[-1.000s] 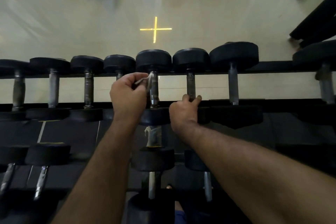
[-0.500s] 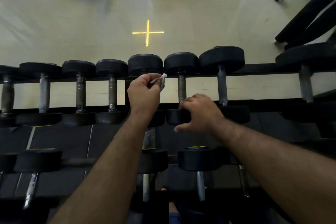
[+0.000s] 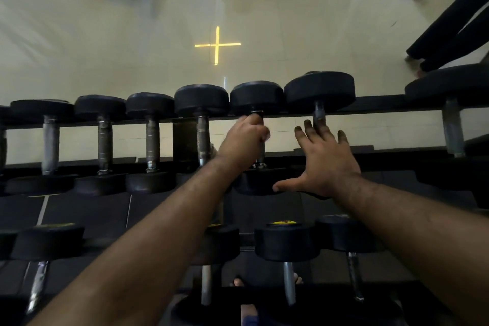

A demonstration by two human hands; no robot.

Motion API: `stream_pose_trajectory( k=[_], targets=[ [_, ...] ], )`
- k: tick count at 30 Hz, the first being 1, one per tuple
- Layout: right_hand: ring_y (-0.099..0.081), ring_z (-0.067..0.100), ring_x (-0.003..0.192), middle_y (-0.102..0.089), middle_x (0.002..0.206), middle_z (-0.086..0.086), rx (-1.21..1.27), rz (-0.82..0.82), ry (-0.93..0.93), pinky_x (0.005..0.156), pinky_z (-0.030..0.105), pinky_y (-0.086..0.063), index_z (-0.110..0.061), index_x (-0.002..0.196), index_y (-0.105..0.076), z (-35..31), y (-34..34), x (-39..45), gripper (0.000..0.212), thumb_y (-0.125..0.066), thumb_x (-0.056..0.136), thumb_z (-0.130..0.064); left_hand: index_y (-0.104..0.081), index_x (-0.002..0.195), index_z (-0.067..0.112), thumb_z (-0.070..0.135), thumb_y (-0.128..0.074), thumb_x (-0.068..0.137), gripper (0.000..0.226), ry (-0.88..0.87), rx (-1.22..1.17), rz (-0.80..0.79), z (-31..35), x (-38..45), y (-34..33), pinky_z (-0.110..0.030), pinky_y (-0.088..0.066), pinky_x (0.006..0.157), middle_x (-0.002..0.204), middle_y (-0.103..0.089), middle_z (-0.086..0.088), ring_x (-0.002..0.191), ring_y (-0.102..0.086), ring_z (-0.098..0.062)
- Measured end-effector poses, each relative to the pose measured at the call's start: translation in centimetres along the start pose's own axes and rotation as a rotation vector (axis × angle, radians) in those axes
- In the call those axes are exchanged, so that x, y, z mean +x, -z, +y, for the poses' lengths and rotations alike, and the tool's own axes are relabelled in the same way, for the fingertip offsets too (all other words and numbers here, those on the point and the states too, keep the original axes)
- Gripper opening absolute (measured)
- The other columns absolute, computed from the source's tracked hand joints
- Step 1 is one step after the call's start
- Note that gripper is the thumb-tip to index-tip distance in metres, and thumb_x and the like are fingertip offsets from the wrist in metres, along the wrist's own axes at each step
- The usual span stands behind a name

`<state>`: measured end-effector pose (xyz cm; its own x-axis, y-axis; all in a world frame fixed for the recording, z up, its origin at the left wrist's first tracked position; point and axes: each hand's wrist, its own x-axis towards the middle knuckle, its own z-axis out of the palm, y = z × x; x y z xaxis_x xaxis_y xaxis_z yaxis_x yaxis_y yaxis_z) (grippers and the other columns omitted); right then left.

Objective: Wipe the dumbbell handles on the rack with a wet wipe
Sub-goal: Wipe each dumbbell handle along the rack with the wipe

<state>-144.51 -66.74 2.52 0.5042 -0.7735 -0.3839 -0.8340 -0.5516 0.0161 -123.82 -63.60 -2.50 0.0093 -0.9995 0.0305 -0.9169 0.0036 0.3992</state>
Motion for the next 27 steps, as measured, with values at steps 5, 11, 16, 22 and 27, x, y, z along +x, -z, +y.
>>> stream_pose_trajectory(
  k=[5, 11, 16, 22, 27],
  targets=[
    [0.002, 0.031, 0.166, -0.011, 0.18, 0.008, -0.039, 0.02, 0.024, 0.129, 0.068, -0.013, -0.019, 0.171, -0.012, -0.1, 0.0, -0.1, 0.159, -0.027, 0.049, -0.118, -0.079, 0.115, 0.028, 0.018, -0.071, 0.097, 0.022, -0.125, 0.033, -0.342, -0.8, -0.1, 3.4, -0.029, -0.051, 0.087, 0.113, -0.069, 0.007, 0.101, -0.063, -0.015],
    [-0.004, 0.031, 0.166, -0.018, 0.178, 0.007, -0.055, 0.025, 0.022, 0.128, 0.069, -0.015, -0.019, 0.17, -0.018, 0.0, -0.2, 0.0, 0.158, -0.026, 0.048, -0.118, -0.075, 0.115, 0.011, -0.003, -0.067, 0.089, 0.031, -0.092, 0.318, -0.054, 0.7, 1.9, 2.0, -0.036, -0.057, 0.085, 0.113, -0.065, -0.006, 0.1, -0.058, -0.025],
    [-0.006, 0.03, 0.166, -0.019, 0.178, 0.006, -0.045, 0.015, 0.029, 0.129, 0.069, -0.015, -0.019, 0.17, -0.017, 0.1, -0.3, 0.2, 0.158, -0.03, 0.048, -0.118, -0.076, 0.113, 0.02, 0.01, -0.069, 0.094, 0.023, -0.028, 0.168, -0.633, 2.3, 0.8, 2.5, -0.033, -0.06, 0.081, 0.101, -0.071, 0.002, 0.092, -0.068, -0.021],
    [-0.011, 0.029, 0.165, -0.022, 0.178, 0.005, -0.053, 0.023, 0.021, 0.129, 0.068, -0.016, -0.018, 0.17, -0.015, 0.0, -0.4, 0.2, 0.159, -0.034, 0.048, -0.117, -0.08, 0.11, 0.023, 0.017, -0.074, 0.094, 0.018, 0.12, -0.115, -0.556, 4.0, 3.2, 2.0, -0.034, -0.061, 0.087, 0.098, -0.075, 0.006, 0.088, -0.069, -0.014],
    [-0.009, 0.03, 0.166, -0.016, 0.179, 0.007, -0.055, 0.022, 0.026, 0.128, 0.069, -0.017, -0.018, 0.171, -0.012, 0.0, -0.4, 0.3, 0.16, -0.032, 0.048, -0.117, -0.08, 0.109, 0.034, 0.013, -0.07, 0.095, 0.028, 0.062, -0.165, -0.712, 1.9, 0.8, 3.8, -0.029, -0.059, 0.085, 0.099, -0.074, 0.015, 0.091, -0.069, -0.007]
  ],
)
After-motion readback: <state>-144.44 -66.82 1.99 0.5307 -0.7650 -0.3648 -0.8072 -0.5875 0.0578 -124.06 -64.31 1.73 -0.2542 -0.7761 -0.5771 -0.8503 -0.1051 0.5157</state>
